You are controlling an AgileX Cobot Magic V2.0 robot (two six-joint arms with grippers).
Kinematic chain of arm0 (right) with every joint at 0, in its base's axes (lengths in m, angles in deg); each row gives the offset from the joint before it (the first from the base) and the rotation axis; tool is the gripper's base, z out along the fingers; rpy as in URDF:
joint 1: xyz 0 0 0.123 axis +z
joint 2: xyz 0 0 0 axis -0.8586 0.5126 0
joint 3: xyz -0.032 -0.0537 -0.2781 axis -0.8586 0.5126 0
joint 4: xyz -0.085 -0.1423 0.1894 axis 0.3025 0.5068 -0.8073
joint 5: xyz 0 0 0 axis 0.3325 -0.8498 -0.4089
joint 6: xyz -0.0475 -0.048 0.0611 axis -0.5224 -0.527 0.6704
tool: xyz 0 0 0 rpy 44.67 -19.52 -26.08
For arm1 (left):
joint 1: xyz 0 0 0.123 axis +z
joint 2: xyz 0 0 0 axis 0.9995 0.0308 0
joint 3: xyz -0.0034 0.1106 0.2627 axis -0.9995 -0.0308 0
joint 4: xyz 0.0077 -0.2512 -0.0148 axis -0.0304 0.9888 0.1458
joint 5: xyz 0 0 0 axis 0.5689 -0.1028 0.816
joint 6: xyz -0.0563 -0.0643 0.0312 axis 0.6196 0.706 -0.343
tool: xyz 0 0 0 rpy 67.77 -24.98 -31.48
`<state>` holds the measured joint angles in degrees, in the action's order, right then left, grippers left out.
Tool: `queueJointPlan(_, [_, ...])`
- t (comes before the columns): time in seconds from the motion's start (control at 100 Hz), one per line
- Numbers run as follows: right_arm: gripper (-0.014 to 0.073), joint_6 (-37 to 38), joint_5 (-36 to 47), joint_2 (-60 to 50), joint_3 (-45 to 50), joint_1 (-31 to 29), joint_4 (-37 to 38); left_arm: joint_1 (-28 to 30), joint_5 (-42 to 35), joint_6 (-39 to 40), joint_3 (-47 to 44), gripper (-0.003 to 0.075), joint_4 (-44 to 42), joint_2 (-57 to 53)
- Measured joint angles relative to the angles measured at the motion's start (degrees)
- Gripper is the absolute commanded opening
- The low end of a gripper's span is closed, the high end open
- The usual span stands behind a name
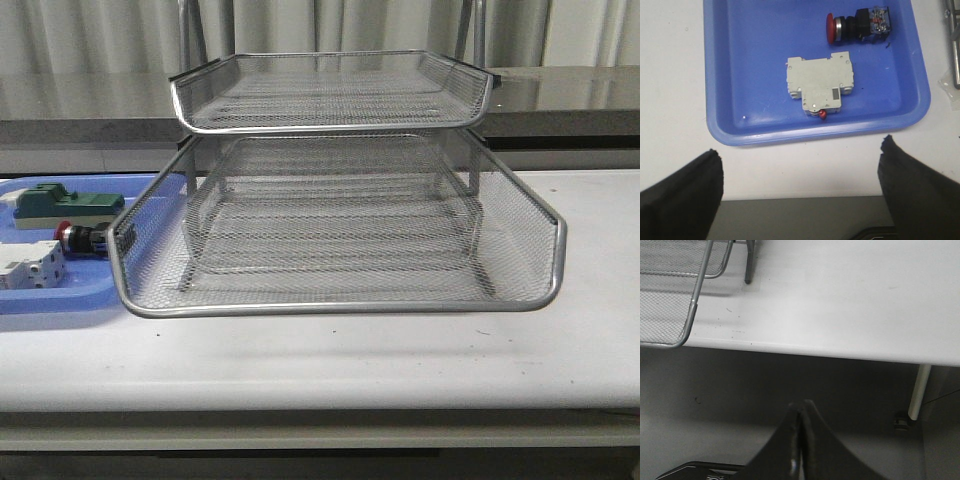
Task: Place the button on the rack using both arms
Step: 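Move the left gripper above the red button in the blue tray, then lower the left gripper and grasp the red-capped button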
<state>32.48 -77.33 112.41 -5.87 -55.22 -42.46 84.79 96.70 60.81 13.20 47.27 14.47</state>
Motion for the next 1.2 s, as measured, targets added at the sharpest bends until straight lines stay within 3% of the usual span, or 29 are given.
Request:
queueJointPlan(0.23, [-0.0071,0.0,0.0,0.0,0.0,0.0,0.0,0.0,-2.5,-0.4,1.6,0.0617,0.2,0.6])
queueJointPlan(0.41, [-0.0071,0.0,0.0,0.0,0.0,0.0,0.0,0.0,-1.2,-5.6,10.1,0.0617,0.2,6.2])
queueJointPlan(0.62, [-0.0071,0.0,0.0,0.0,0.0,0.0,0.0,0.0,4.3,-16.6,23.5,0.0617,1.6,18.2])
queueJointPlan(0.91, [-0.0071,0.0,0.0,0.0,0.0,0.0,0.0,0.0,12.4,-36.1,40.9,0.0617,11.3,35.4])
queueJointPlan(1.2, [-0.0071,0.0,0.0,0.0,0.0,0.0,0.0,0.0,19.7,-50.8,49.3,0.0617,13.3,45.4])
